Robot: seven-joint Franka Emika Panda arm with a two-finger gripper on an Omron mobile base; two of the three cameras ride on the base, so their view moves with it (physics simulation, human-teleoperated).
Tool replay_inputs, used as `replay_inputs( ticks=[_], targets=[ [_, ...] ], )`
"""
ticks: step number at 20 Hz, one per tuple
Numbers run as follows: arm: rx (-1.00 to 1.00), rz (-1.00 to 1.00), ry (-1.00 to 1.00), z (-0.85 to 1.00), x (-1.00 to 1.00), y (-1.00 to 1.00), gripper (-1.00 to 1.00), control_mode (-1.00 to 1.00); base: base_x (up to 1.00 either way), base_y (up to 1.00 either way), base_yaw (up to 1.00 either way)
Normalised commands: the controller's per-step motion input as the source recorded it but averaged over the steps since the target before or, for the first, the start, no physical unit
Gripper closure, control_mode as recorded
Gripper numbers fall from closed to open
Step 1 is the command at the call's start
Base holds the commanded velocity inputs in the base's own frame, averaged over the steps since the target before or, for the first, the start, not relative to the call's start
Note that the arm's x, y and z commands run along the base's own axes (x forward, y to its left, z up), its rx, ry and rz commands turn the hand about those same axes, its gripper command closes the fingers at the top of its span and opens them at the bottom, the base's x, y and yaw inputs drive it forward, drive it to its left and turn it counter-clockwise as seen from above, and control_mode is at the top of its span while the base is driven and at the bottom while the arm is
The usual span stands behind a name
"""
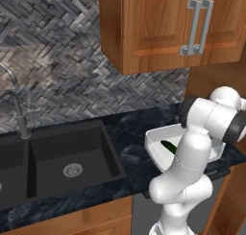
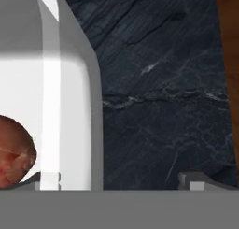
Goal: Take the onion and cucumber out of the freezer and place them in the tupperware container on the counter. Then put the tupperware containing the vegetables back in the freezer.
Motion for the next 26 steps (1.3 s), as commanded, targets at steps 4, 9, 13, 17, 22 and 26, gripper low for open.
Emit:
replay_inputs(
  ticks=[4,9,13,17,22,26],
  targets=[
    [0.00,0.00,0.02,-0.10,-0.17,0.07,1.00,-1.00,0.00,0.00,0.00],
    [0.00,0.00,0.03,-0.19,-0.06,0.13,1.00,-1.00,0.00,0.00,0.00],
    [0.00,0.00,0.05,-0.31,0.00,0.14,1.00,-1.00,0.00,0.00,0.00],
    [0.00,0.00,0.04,-0.34,-0.06,0.23,1.00,-1.00,0.00,0.00,0.00],
    [0.01,0.00,-0.01,0.01,-0.54,0.29,1.00,-1.00,0.00,0.00,0.00],
    [0.07,-0.09,-0.07,0.44,-0.87,0.29,1.00,-1.00,0.00,0.00,0.00]
  ],
)
